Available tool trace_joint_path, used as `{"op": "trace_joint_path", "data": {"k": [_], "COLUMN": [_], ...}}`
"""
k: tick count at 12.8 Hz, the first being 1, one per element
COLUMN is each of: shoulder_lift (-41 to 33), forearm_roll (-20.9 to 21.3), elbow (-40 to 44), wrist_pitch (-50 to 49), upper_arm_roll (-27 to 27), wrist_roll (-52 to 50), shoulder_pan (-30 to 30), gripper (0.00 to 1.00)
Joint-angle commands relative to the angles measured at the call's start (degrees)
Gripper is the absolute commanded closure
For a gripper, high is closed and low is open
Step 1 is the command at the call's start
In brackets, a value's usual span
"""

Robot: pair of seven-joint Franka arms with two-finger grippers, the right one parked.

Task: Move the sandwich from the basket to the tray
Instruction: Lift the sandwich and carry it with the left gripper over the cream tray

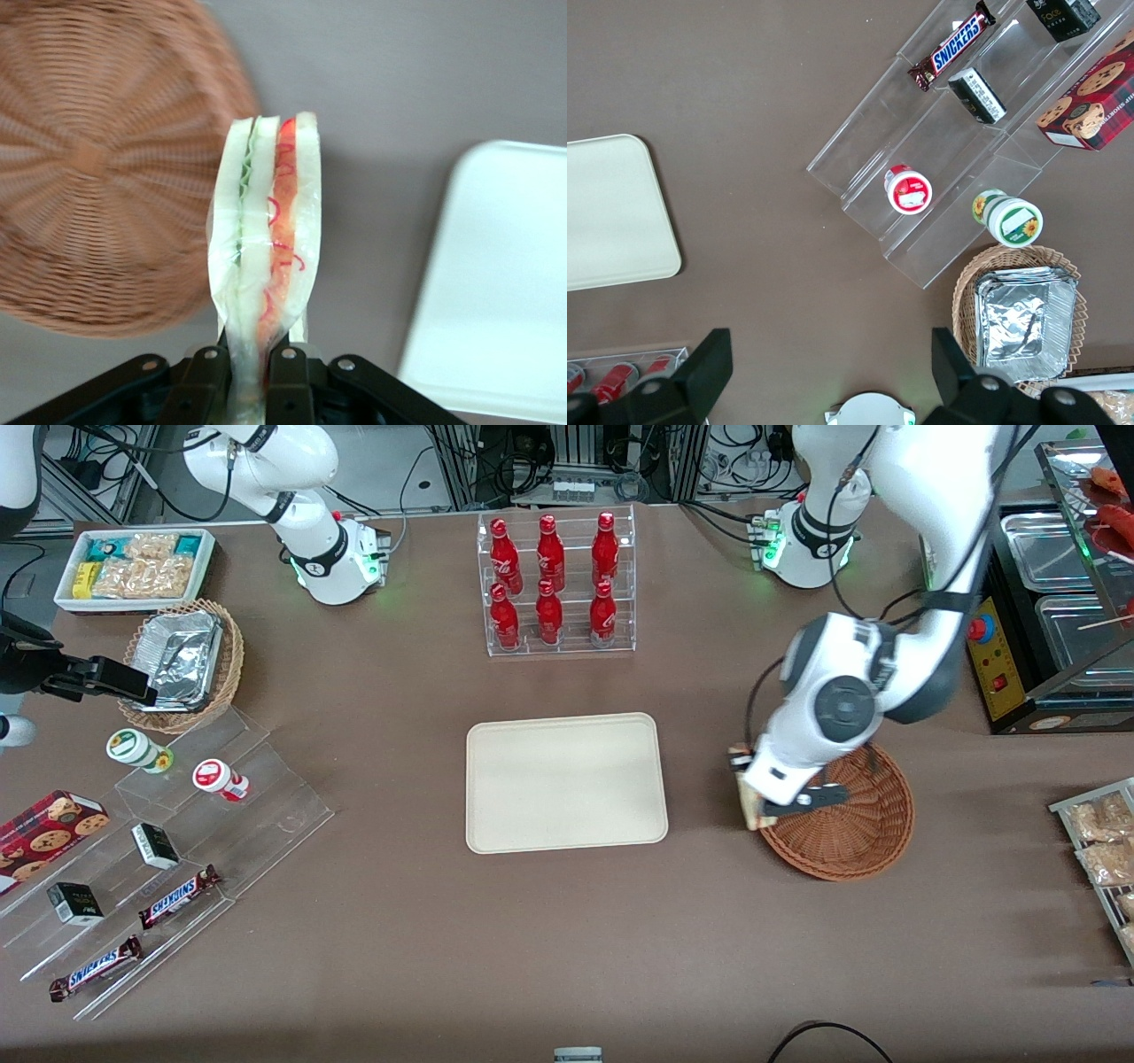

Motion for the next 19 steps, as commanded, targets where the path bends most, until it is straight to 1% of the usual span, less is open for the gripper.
{"op": "trace_joint_path", "data": {"k": [1, 3, 7, 9, 10, 12, 17, 19], "shoulder_lift": [5.02, 9.31, 16.71, 18.91, 20.66, 23.04, 25.42, 26.73], "forearm_roll": [-0.62, -3.25, -3.53, -3.53, -3.53, -5.71, -5.64, -5.37], "elbow": [6.55, 12.16, 21.40, 23.52, 25.70, 28.44, 30.64, 32.13], "wrist_pitch": [-1.23, -1.23, -1.15, -0.71, -0.71, -0.97, -0.53, -0.53], "upper_arm_roll": [0.73, 0.73, 0.73, 0.73, 0.73, 0.73, 0.82, 1.08], "wrist_roll": [-3.78, -7.90, -15.02, -17.49, -18.37, -18.56, -21.63, -24.34], "shoulder_pan": [-5.43, -10.00, -16.60, -19.32, -20.03, -21.35, -22.94, -23.90], "gripper": [1.00, 1.00, 1.00, 1.00, 1.00, 1.00, 1.00, 1.00]}}
